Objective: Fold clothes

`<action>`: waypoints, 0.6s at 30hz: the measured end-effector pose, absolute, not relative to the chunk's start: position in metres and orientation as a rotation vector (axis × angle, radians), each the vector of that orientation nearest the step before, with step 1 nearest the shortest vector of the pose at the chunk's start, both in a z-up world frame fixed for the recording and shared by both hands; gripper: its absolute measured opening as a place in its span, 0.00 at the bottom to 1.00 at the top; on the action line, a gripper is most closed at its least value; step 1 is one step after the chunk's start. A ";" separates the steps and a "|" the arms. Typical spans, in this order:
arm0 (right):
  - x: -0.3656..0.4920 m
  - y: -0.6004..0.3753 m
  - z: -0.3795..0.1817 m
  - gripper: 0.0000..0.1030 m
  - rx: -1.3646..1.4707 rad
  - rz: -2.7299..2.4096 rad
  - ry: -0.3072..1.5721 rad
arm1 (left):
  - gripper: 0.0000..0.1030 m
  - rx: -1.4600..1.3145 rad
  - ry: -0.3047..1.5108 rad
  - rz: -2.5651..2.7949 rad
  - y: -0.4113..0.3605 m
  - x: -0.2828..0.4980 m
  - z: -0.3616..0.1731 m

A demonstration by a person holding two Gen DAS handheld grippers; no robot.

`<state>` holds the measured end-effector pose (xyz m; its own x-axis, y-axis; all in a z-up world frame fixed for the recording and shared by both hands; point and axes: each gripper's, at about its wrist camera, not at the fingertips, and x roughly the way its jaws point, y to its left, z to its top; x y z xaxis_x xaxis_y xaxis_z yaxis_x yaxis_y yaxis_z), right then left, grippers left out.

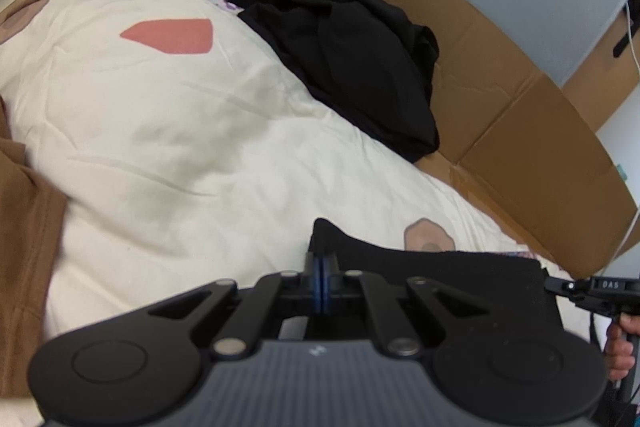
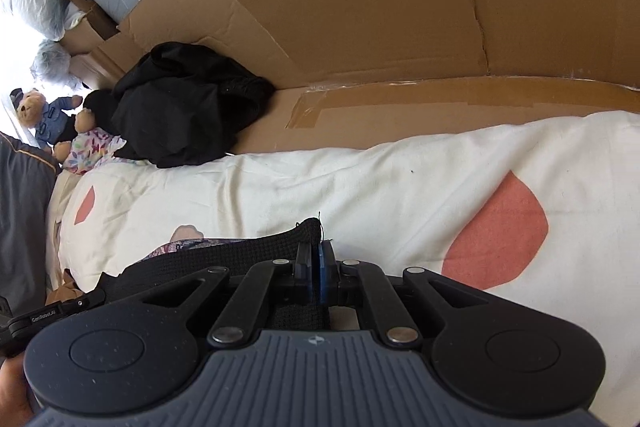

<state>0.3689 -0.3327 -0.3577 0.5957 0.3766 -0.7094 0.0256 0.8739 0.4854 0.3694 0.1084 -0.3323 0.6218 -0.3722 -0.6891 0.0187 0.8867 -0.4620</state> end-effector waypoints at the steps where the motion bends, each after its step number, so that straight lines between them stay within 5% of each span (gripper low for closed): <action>1: 0.369 -0.333 -0.357 0.05 0.492 0.221 0.917 | 0.02 -0.440 0.882 -0.232 0.108 0.370 -0.334; 6: 0.365 -0.336 -0.352 0.15 0.504 0.246 0.902 | 0.09 -0.459 0.906 -0.225 0.109 0.369 -0.334; 9: 0.361 -0.340 -0.348 0.40 0.519 0.241 0.891 | 0.23 -0.449 0.890 -0.213 0.114 0.366 -0.326; 13: 0.354 -0.343 -0.342 0.46 0.510 0.244 0.894 | 0.42 -0.444 0.884 -0.202 0.117 0.360 -0.318; 18: 0.341 -0.345 -0.338 0.48 0.482 0.271 0.912 | 0.47 -0.418 0.929 -0.216 0.114 0.345 -0.313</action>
<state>0.3408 -0.3445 -0.3377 0.5885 0.4225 -0.6894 -0.0226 0.8609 0.5083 0.3446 0.1141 -0.3126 0.5848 -0.3563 -0.7288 0.0020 0.8990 -0.4379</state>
